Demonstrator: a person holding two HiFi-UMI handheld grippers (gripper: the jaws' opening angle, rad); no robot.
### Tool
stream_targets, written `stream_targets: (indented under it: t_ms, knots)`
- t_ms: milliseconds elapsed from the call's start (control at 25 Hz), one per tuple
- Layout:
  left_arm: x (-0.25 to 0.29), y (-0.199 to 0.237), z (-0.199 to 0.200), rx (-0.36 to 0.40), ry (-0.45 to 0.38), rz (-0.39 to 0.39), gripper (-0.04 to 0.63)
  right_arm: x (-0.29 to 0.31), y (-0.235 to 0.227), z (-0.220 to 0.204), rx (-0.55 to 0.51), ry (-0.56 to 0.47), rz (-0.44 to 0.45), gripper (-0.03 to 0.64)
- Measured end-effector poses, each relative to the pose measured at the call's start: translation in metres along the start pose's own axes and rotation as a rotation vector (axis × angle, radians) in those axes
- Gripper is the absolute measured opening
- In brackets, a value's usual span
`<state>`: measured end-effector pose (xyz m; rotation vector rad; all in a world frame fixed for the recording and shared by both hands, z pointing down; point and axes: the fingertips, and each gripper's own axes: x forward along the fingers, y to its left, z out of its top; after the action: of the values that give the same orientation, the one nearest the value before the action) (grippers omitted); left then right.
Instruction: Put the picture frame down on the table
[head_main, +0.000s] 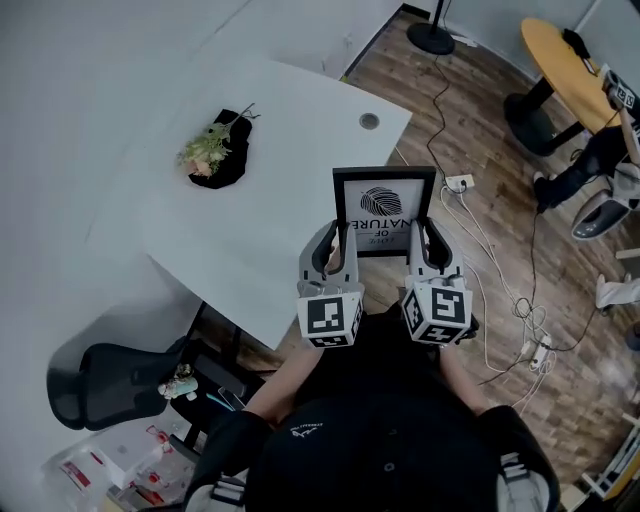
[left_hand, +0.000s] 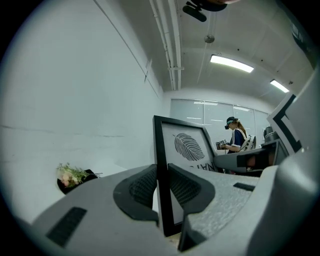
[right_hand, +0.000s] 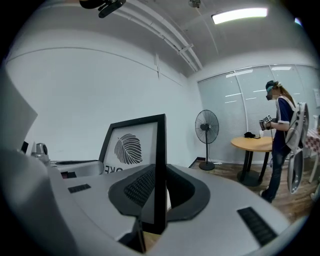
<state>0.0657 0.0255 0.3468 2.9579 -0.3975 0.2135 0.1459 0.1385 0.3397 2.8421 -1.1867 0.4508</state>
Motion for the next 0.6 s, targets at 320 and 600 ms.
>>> stream_targets:
  t_ms: [320, 600]
  knots:
    - [-0.006, 0.056, -0.018, -0.044, 0.024, 0.192, 0.075, 0.052, 0.047, -0.016, -0.044, 0.062, 0.187, 0.065]
    - [-0.015, 0.097, -0.027, -0.086, 0.034, 0.399, 0.077, 0.097, 0.090, -0.021, -0.093, 0.111, 0.389, 0.064]
